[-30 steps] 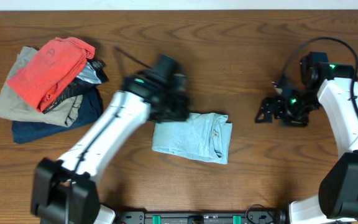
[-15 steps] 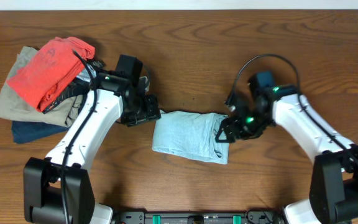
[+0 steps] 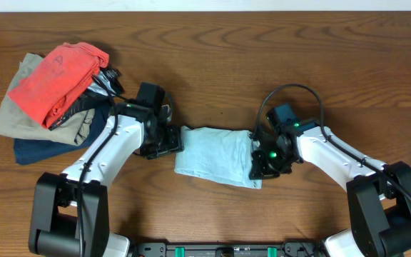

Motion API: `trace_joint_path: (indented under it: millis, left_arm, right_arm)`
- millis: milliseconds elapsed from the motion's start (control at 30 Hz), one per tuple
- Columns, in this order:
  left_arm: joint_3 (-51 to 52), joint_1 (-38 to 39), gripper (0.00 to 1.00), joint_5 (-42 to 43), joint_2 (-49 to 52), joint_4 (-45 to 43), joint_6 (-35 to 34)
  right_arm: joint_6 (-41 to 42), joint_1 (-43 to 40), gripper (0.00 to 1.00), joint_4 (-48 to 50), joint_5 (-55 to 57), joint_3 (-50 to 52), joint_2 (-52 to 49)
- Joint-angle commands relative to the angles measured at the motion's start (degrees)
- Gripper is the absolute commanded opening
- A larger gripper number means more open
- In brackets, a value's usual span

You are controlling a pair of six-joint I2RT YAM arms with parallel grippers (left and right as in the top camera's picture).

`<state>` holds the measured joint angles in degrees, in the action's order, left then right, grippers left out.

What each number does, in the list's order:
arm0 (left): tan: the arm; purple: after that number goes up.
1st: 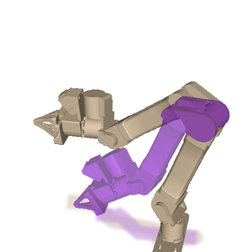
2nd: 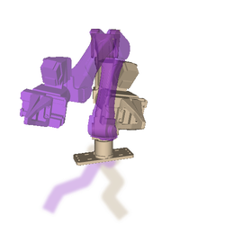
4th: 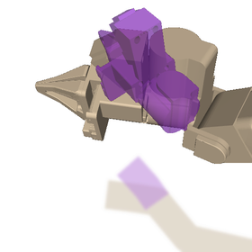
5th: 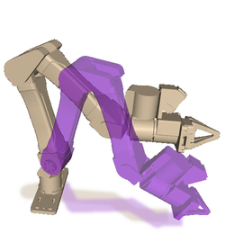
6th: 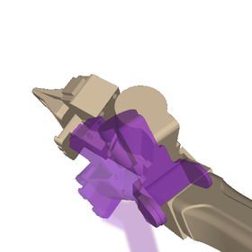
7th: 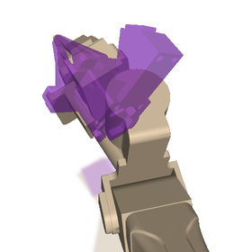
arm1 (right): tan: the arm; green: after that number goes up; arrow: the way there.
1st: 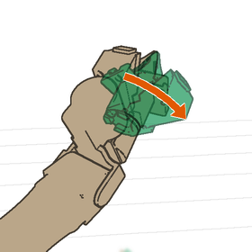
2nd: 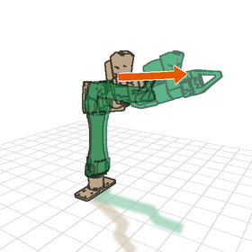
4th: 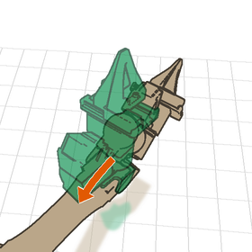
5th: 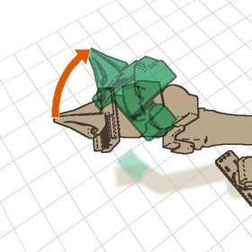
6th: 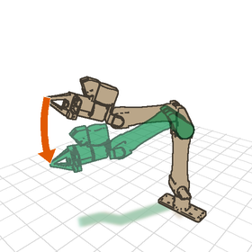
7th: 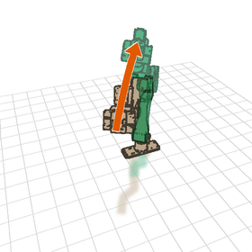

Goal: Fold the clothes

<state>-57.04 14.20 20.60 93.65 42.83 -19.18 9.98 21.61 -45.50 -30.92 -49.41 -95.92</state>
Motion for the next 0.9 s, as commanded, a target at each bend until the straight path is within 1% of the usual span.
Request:
trace_joint_path:
  millis: [0, 133, 200, 300, 400, 467, 533, 567, 633, 667, 733, 800, 867]
  left_arm:
    - [2.7, 0.0, 0.56, -0.4, 0.8, -1.1, 1.1]
    - [5.5, 0.0, 0.56, 1.7, 0.8, -4.1, 1.1]
    - [6.7, 0.6, 0.56, 1.9, 0.8, -5.9, 1.1]
    - [7.6, 2.4, 0.57, 1.9, 0.8, -7.7, 1.1]
    - [7.8, 4.6, 0.57, 1.8, 0.8, -9.1, 1.1]
    - [7.8, 6.0, 0.57, 1.8, 0.8, -9.8, 1.1]
    - [7.8, 6.4, 0.57, 1.9, 0.8, -10.4, 1.1]
    - [7.8, 6.4, 0.61, 1.9, 0.8, -10.7, 1.1]
    - [7.7, 6.3, 0.67, 1.9, 0.8, -10.8, 1.1]
    - [7.7, 6.2, 0.70, 2.3, 0.8, -10.8, 1.1]
    - [7.7, 6.2, 0.76, 5.3, 0.8, -10.8, 1.1]
    - [7.7, 6.3, 0.77, 10.0, 0.8, -10.8, 1.1]
    - [7.7, 6.3, 0.78, 12.4, 0.8, -10.8, 0.7]
  right_arm:
    - [6.6, 0.3, 0.01, -3.4, 6.0, 0.5, 0.8]
    - [9.7, -0.5, 0.01, -8.0, 12.1, 0.5, 0.8]
    - [10.1, -0.9, 0.01, -8.9, 15.1, 0.5, 0.8]
    - [13.2, -1.0, 0.03, -9.1, 20.8, 0.5, 0.8]
    - [16.7, -1.0, 0.16, -8.9, 28.7, 0.5, 0.8]
    - [18.0, -1.0, 0.21, -9.0, 33.4, 0.5, 0.8]
    - [19.4, -1.1, 0.39, -9.1, 37.2, 0.5, 0.8]
    - [19.8, -1.4, 0.46, -9.1, 38.4, 0.5, 0.8]
    - [19.8, -2.5, 0.53, -8.5, 39.5, 0.5, 0.8]
    - [19.7, -3.1, 0.56, -8.1, 39.5, 0.5, 0.8]
    - [19.7, -4.1, 0.57, -8.0, 39.3, 0.5, 0.8]
    - [19.7, -4.9, 0.57, -8.0, 38.9, 0.5, 0.8]
    - [19.5, -5.4, 0.57, -8.0, 38.6, 0.5, 0.8]
